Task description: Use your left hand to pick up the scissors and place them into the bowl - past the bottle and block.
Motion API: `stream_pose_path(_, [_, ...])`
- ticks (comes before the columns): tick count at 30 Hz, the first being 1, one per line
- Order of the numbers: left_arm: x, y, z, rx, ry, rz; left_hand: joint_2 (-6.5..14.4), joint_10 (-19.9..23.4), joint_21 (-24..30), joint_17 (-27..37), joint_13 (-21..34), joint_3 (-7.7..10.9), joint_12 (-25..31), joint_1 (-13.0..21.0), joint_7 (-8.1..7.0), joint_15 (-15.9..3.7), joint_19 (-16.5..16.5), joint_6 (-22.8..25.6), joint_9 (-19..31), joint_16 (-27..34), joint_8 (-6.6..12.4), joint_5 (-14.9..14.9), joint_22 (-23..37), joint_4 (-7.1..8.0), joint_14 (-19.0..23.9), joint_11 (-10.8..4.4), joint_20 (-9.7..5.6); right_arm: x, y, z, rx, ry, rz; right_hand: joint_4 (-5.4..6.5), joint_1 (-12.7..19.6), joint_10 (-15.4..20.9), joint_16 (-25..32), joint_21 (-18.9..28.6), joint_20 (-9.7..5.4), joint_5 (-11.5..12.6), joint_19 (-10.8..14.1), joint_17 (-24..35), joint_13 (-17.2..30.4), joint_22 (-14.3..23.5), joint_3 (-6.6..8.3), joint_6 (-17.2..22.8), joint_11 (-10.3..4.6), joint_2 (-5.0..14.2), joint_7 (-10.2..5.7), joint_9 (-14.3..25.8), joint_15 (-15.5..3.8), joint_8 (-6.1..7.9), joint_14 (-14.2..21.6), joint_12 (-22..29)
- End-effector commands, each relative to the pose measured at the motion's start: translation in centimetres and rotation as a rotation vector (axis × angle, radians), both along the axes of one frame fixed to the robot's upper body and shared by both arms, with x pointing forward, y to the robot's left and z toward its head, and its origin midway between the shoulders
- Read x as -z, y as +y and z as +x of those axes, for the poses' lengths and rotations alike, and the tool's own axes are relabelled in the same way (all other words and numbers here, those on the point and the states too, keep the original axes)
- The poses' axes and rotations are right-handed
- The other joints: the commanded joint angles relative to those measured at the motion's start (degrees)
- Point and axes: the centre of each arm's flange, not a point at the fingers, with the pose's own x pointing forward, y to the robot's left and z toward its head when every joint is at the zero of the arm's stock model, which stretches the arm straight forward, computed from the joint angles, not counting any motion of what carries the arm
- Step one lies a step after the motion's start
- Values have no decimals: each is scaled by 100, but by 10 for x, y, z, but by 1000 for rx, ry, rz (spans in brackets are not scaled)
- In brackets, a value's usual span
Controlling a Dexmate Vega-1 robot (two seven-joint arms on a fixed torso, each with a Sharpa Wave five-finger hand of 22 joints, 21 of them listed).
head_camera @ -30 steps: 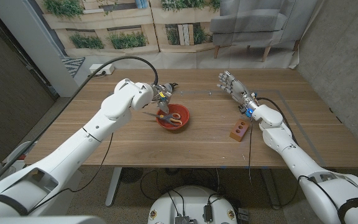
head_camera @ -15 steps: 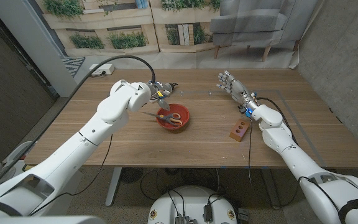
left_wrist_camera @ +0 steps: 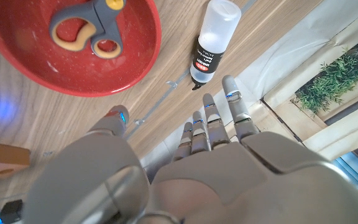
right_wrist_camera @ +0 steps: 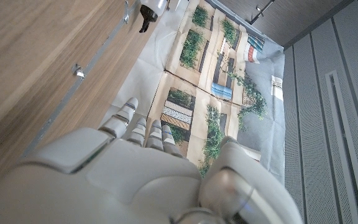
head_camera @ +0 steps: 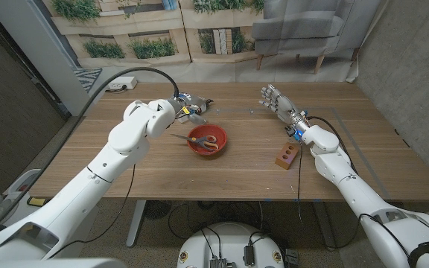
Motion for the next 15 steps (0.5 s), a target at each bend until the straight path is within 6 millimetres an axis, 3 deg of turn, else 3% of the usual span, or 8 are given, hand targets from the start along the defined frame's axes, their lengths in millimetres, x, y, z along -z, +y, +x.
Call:
stream_pose_path(1, [-3, 17, -12, 85, -71, -172, 71, -248, -196, -111, -99, -93, -2, -239, 181, 91, -166, -197, 4, 6, 42, 26, 15, 116, -264, 32, 20, -1, 1, -3, 1, -4, -8, -17, -8, 42, 20, 20, 10, 39, 44, 13, 13, 12, -11, 4, 12, -8, 21, 21, 0, 9, 30, 7])
stream_pose_path(9, [0, 29, -16, 133, -91, -308, 114, -832, -950, -377, -376, -468, 4, -1078, 126, 338, -894, -409, -12, 19, 59, 15, 6, 498, -892, 153, 123, 1, 2, -5, -2, -2, -7, -18, -10, 42, 20, 20, 8, 40, 44, 13, 13, 12, -12, 2, 18, -8, 22, 21, -1, 8, 30, 7])
stream_pose_path(15, [2, 36, -17, 176, -100, -406, 176, -1405, -1550, -438, -477, -689, -7, -1647, -136, 454, -1428, -846, -23, -1, 29, 51, 11, 715, -1488, 144, 127, 0, 2, -7, 0, -6, -15, -19, -10, 37, 20, 21, 4, 40, 46, 13, 13, 12, -12, 2, 12, -8, 21, 21, 1, 8, 30, 5])
